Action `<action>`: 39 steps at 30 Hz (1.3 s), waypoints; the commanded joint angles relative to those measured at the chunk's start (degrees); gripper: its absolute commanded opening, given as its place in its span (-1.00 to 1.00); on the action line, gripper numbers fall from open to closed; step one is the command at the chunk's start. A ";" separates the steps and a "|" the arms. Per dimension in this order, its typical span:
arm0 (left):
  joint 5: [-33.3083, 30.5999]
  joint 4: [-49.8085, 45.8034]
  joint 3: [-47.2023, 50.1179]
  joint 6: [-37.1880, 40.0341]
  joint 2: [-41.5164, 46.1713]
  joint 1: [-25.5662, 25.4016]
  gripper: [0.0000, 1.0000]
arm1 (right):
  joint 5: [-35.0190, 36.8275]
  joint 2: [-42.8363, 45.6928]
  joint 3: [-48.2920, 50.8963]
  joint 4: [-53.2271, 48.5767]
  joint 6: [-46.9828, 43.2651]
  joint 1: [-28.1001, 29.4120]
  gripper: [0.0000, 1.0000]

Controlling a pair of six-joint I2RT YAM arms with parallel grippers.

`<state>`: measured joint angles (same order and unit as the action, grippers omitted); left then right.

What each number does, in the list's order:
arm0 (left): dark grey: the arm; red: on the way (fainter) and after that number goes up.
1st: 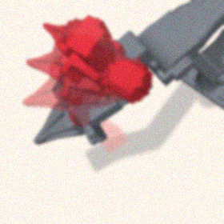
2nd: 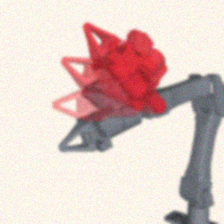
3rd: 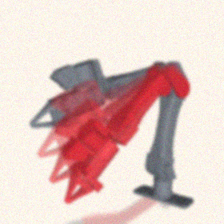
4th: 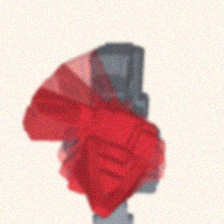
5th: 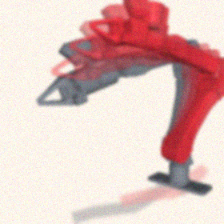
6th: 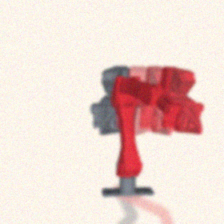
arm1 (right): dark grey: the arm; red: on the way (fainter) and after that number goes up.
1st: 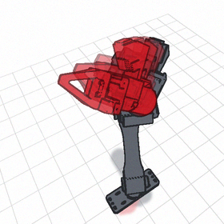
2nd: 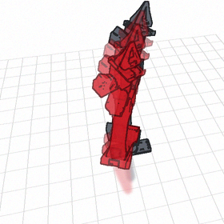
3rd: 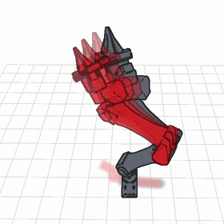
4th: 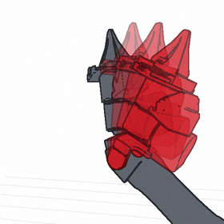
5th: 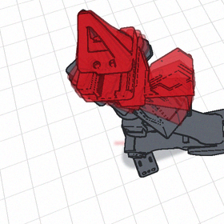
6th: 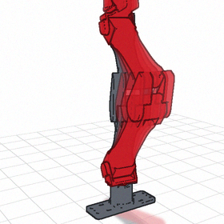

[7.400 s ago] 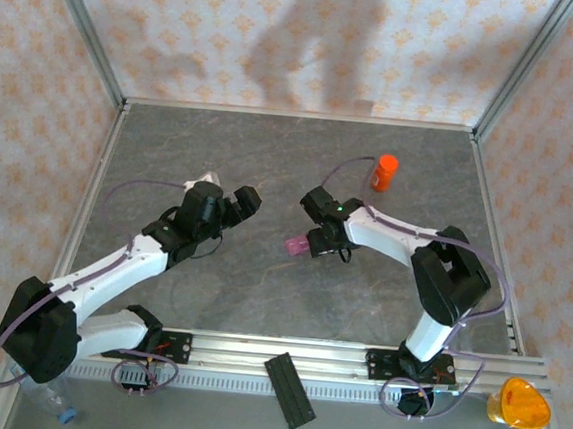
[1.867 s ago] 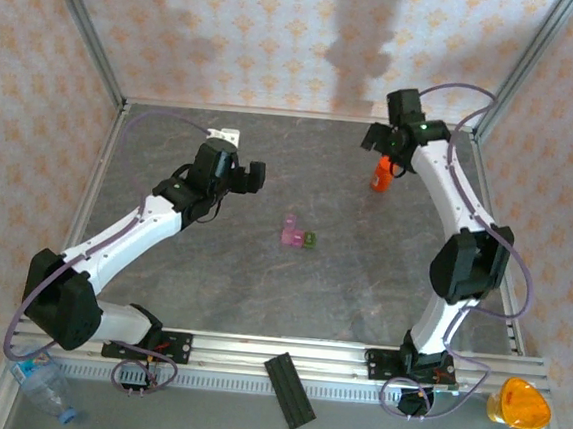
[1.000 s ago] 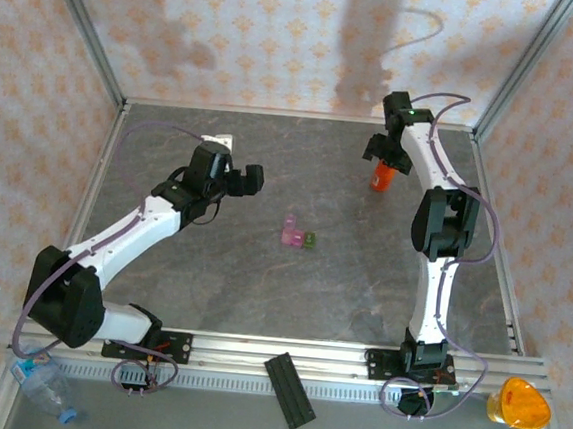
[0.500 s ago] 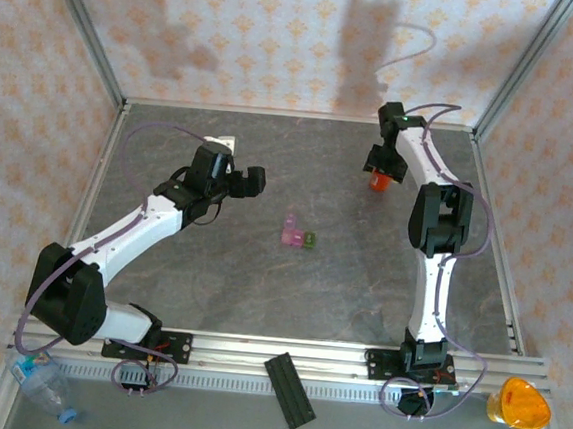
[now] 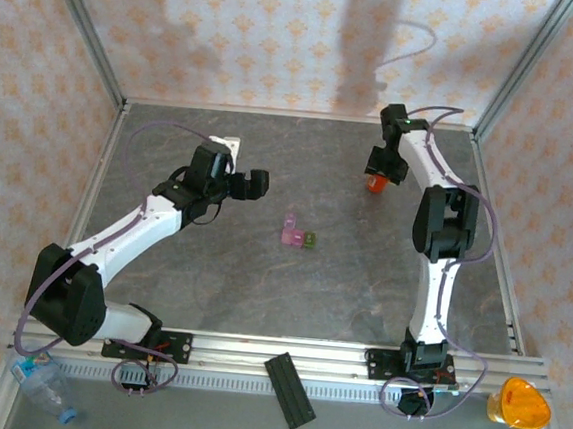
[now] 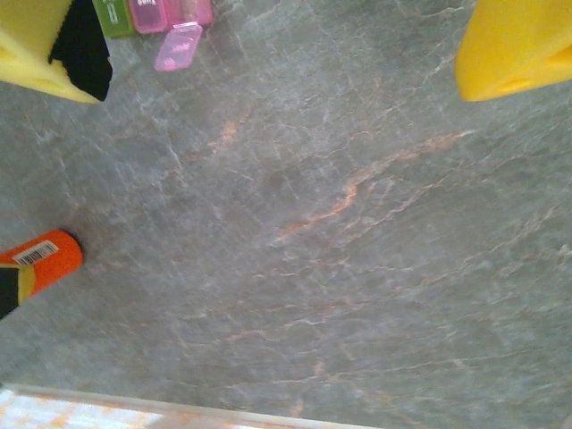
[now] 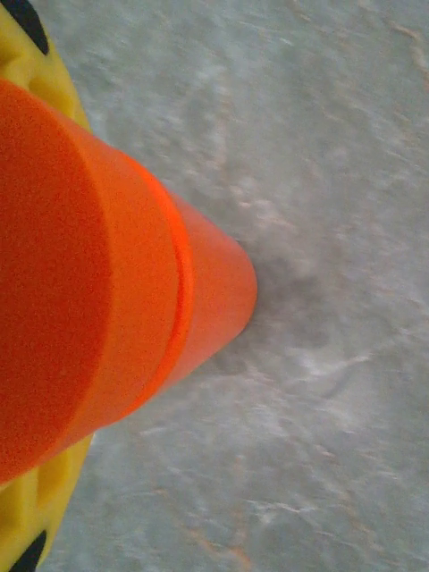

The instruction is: Sort the pills into containers

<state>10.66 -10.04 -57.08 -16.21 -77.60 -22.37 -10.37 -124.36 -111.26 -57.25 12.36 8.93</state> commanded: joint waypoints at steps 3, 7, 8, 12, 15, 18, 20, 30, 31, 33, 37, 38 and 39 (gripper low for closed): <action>10.43 13.34 4.92 11.34 4.22 -0.38 1.00 | -7.66 10.56 0.37 1.23 -0.02 3.89 -0.31; 14.75 26.96 10.86 15.38 6.07 -0.92 1.00 | -12.48 13.95 -0.21 1.22 -0.62 7.36 -0.31; 15.65 29.45 11.77 16.37 6.14 -1.05 1.00 | -13.50 14.49 -0.63 0.98 -0.84 8.01 -0.31; 18.24 36.14 14.53 21.85 5.53 -2.53 0.99 | -18.17 16.90 -1.47 0.10 -1.39 10.52 -0.31; 19.53 37.39 14.53 25.45 3.80 -4.35 0.99 | -23.22 18.82 -0.63 -0.14 -2.37 11.49 -0.31; 19.47 40.95 15.03 26.92 2.21 -6.64 0.99 | -27.72 21.21 1.26 0.12 -3.55 11.78 -0.31; 19.39 42.70 14.93 26.99 1.37 -7.78 0.99 | -29.40 22.84 2.50 -0.12 -4.22 11.86 -0.31; 21.56 45.99 12.26 32.11 -2.69 -8.53 0.99 | -32.10 29.48 6.38 -3.13 -7.17 13.90 -0.31; 21.98 46.21 11.77 32.11 -3.21 -8.43 0.99 | -32.32 29.67 6.70 -3.17 -7.17 14.28 -0.31; 21.58 48.13 11.44 31.65 -4.21 -8.31 0.99 | -32.17 29.41 6.81 -3.64 -7.30 15.28 -0.31; 21.73 54.53 11.71 26.74 -6.08 -6.33 0.99 | -31.25 28.85 7.10 -4.26 -7.58 16.94 -0.31; 21.91 55.93 11.90 25.90 -6.46 -5.89 0.99 | -31.22 28.59 7.07 -4.35 -7.56 17.35 -0.31; 22.03 57.20 12.05 24.96 -6.67 -5.50 0.99 | -31.35 28.27 7.01 -4.44 -7.55 17.73 -0.32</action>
<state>31.48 38.96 -43.55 11.92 -83.53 -29.34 -41.19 -95.98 -104.33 -60.66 5.91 25.67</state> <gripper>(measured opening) 0.997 0.481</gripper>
